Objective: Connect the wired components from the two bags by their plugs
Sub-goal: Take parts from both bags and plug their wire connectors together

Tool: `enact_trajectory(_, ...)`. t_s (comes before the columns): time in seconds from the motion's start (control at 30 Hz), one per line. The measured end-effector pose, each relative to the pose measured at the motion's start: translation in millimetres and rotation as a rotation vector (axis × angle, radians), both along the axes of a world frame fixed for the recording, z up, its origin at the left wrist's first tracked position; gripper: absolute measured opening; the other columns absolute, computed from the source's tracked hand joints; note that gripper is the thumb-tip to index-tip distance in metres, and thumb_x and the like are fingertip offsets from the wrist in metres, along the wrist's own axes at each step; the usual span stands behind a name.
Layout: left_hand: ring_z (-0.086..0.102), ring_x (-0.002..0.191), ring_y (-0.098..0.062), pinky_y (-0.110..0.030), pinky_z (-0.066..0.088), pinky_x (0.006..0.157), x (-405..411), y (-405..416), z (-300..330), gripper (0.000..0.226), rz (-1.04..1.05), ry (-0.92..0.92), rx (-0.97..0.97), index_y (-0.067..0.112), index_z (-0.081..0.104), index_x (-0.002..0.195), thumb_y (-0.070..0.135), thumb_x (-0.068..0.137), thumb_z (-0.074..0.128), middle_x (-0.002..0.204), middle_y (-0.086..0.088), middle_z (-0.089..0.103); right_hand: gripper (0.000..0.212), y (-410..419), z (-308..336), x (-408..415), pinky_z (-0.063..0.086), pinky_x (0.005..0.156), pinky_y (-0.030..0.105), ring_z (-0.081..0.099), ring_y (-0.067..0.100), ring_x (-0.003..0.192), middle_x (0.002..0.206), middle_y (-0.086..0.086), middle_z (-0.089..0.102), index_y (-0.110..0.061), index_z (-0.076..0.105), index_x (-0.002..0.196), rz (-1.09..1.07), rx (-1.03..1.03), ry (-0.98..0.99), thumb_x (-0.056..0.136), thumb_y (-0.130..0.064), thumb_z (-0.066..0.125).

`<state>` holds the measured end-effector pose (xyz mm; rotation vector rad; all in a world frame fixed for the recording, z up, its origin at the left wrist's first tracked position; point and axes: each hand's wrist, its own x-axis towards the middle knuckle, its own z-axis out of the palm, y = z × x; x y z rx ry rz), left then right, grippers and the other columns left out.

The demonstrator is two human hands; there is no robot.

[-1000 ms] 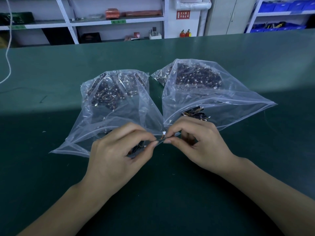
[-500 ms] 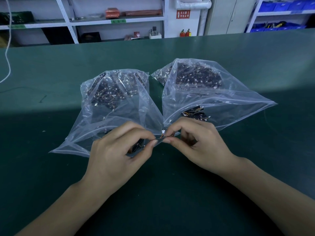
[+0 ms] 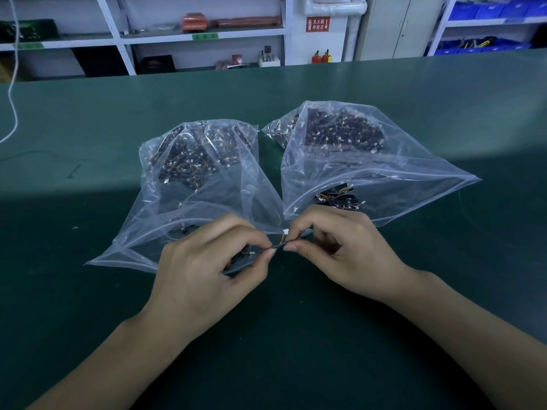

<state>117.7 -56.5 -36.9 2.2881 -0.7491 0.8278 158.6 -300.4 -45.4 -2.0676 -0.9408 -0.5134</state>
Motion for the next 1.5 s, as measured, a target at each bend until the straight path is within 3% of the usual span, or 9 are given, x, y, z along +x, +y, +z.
enact_trajectory(0.13,0.049,0.067,0.004,-0.031,0.047,0.053,-0.8,0.3,2.5,0.014,0.059,0.039,-0.016,0.028,0.077,0.100,0.042,0.098,0.075,0.090,0.018,0.065,0.005,-14.2,2.3,11.3,0.037,0.064,0.013,0.050,0.003,0.061,0.094,-0.035,0.060,-0.024,0.075,0.098,-0.122,-0.032,-0.043,0.099,-0.029,0.076)
enact_trajectory(0.27,0.046,0.056,-0.007,-0.036,0.044,0.049,2.5,4.0,2.8,0.038,0.089,0.023,0.064,0.023,0.064,0.069,0.040,0.103,0.069,0.064,0.017,0.050,0.004,-39.6,3.7,28.7,0.049,0.065,0.024,0.058,0.001,0.069,0.090,-0.019,0.072,-0.027,0.083,0.096,-0.362,0.007,-0.087,0.094,-0.031,0.081)
enact_trajectory(0.37,0.039,0.049,-0.007,-0.034,0.041,0.044,5.0,7.6,2.5,0.052,0.149,-0.006,0.149,0.021,0.048,0.058,0.040,0.104,0.067,0.054,0.013,0.037,0.007,-50.7,1.8,34.9,0.053,0.063,0.028,0.057,-0.009,0.070,0.087,-0.034,0.063,-0.033,0.084,0.099,-0.549,-0.037,-0.086,0.093,-0.029,0.082)
enact_trajectory(0.5,0.053,0.064,-0.012,-0.034,0.045,0.051,9.4,13.0,1.3,0.048,0.219,-0.057,0.242,0.023,0.059,0.063,0.045,0.106,0.060,0.062,0.013,0.052,0.007,-56.5,0.4,38.1,0.057,0.065,0.034,0.058,-0.002,0.067,0.083,-0.023,0.069,-0.035,0.081,0.098,-0.664,-0.088,-0.014,0.094,-0.030,0.080)
enact_trajectory(0.67,0.066,0.091,-0.021,-0.042,0.053,0.081,16.3,20.4,6.8,0.023,0.202,-0.080,0.370,0.023,0.078,0.091,0.042,0.101,0.067,0.092,0.011,0.070,0.015,-52.8,-0.6,37.6,0.045,0.064,0.028,0.056,-0.004,0.068,0.076,-0.021,0.063,-0.039,0.075,0.102,-0.695,-0.101,0.067,0.094,-0.026,0.076)
enact_trajectory(0.93,0.064,0.082,-0.019,-0.038,0.049,0.078,8.9,19.1,12.8,0.040,0.306,0.134,0.491,0.035,0.051,0.076,0.070,0.089,0.066,0.074,0.014,0.055,0.019,-44.1,4.9,30.3,0.034,0.056,0.029,0.046,0.010,0.051,0.052,-0.007,0.044,-0.029,0.062,0.087,-0.721,-0.128,0.167,0.085,-0.012,0.070)
enact_trajectory(1.07,0.060,0.077,-0.019,-0.032,0.042,0.071,8.9,16.6,11.0,0.031,0.287,0.134,0.457,0.031,0.062,0.078,0.058,0.089,0.070,0.072,0.015,0.044,0.022,-41.3,8.3,26.8,0.041,0.059,0.031,0.048,0.011,0.054,0.055,-0.007,0.045,-0.026,0.056,0.081,-0.714,-0.137,0.178,0.084,-0.009,0.069)
enact_trajectory(1.33,0.068,0.085,-0.020,-0.037,0.054,0.074,7.7,14.5,7.9,0.011,0.282,0.163,0.463,0.030,0.076,0.091,0.038,0.088,0.082,0.087,0.013,0.069,0.018,-28.8,7.7,17.3,0.049,0.059,0.033,0.048,0.014,0.054,0.056,-0.006,0.045,-0.025,0.060,0.092,-0.610,-0.159,0.099,0.088,-0.013,0.072)
enact_trajectory(1.5,0.069,0.088,-0.017,-0.027,0.048,0.065,6.5,15.1,4.7,0.025,0.221,0.162,0.398,0.028,0.075,0.104,0.018,0.084,0.086,0.096,0.014,0.069,0.021,-21.5,8.2,10.6,0.047,0.059,0.029,0.045,0.017,0.054,0.053,-0.008,0.040,-0.027,0.060,0.091,-0.551,-0.148,0.051,0.086,-0.009,0.070)
